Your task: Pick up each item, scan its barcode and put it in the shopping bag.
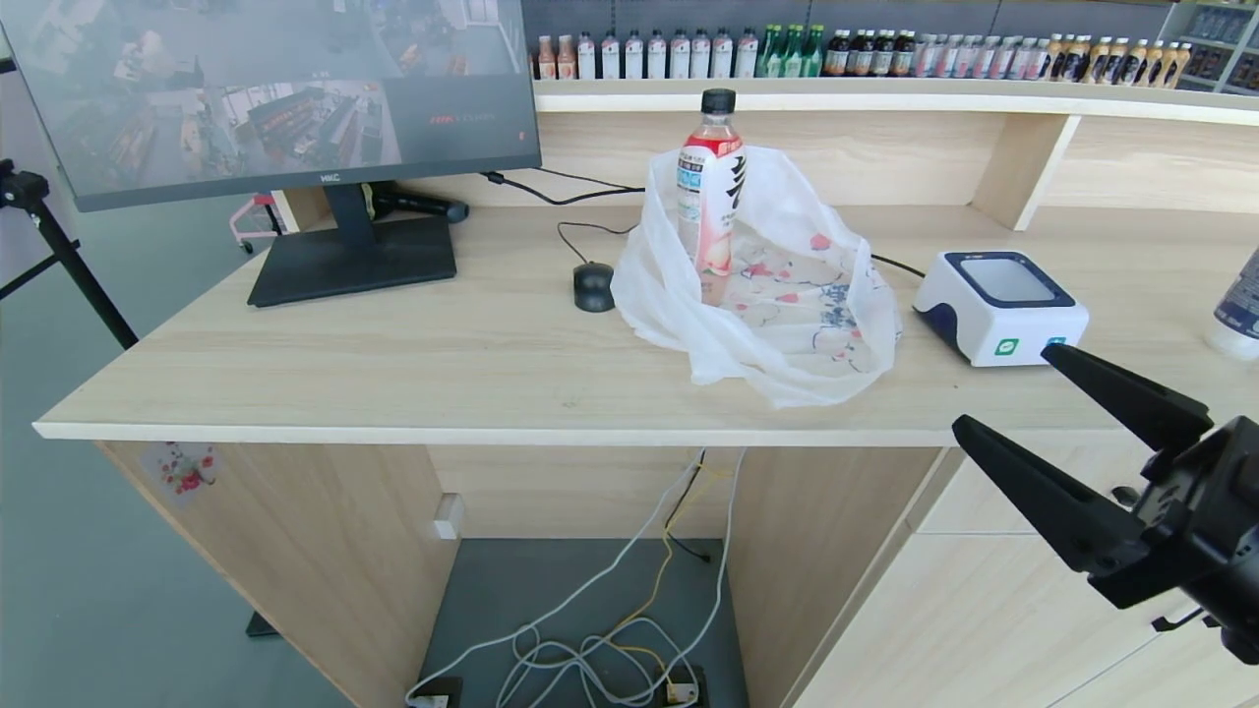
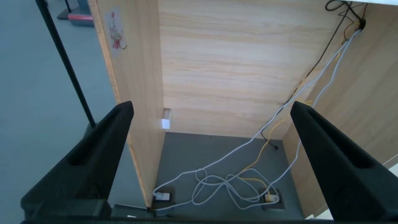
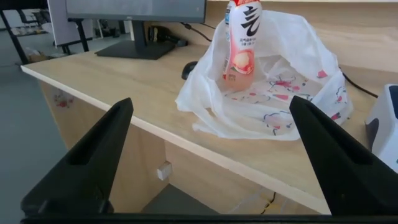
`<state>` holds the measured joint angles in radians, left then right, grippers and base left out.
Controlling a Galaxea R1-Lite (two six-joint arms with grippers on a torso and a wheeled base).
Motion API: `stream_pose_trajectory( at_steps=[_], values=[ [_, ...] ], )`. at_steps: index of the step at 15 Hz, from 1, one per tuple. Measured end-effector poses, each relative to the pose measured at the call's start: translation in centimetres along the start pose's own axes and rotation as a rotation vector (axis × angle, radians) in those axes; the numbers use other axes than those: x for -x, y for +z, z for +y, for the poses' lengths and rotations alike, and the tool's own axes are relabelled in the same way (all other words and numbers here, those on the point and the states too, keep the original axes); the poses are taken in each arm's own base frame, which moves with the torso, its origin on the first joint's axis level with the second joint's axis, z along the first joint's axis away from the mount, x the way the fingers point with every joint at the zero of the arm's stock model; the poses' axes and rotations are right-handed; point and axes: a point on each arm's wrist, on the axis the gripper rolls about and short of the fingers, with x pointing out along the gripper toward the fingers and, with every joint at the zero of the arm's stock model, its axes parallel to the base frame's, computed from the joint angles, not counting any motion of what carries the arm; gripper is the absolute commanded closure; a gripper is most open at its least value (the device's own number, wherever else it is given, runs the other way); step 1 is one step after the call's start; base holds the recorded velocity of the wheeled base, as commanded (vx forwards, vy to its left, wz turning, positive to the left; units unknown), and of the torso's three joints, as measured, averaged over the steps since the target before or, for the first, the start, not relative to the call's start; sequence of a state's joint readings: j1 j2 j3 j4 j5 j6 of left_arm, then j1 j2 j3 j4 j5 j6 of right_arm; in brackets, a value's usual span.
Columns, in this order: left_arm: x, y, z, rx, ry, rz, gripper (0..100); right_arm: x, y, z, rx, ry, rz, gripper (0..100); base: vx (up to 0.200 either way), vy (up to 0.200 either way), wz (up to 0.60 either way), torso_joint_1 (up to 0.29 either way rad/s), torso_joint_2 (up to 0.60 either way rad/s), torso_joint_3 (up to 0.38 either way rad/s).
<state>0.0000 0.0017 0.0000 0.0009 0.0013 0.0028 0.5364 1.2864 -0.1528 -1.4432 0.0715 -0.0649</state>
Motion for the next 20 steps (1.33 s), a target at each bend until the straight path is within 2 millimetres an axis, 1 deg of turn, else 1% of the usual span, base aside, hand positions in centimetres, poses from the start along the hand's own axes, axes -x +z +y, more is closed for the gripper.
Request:
stream_pose_trajectory(
  at_steps=[3,6,12,17,20],
  values=[
    [0.0,0.0,0.0,0.000,0.000,0.000,0,0.8,-0.4,0.1,-0.005,0.003,0.017,0,0.000,0.000,0.00,0.000,0.00,0.000],
    [0.0,0.0,0.0,-0.001,0.000,0.000,0,1.1,-0.4,0.1,-0.008,0.007,0.012,0,0.000,0.000,0.00,0.000,0.00,0.000],
    [0.0,0.0,0.0,0.003,0.000,0.001,0,1.6,-0.3,0.1,-0.006,0.008,0.007,0,0.000,-0.200,0.00,0.004,0.00,0.003],
    [0.0,0.0,0.0,0.006,0.000,0.001,0,1.2,0.2,-0.6,0.013,-0.038,-0.021,0,0.000,-0.200,0.00,0.004,0.00,0.003],
    [0.0,0.0,0.0,0.016,0.000,0.000,0,1.2,0.0,-0.7,0.014,-0.045,-0.014,0,0.000,-0.200,0.00,0.002,0.00,-0.005]
  ],
)
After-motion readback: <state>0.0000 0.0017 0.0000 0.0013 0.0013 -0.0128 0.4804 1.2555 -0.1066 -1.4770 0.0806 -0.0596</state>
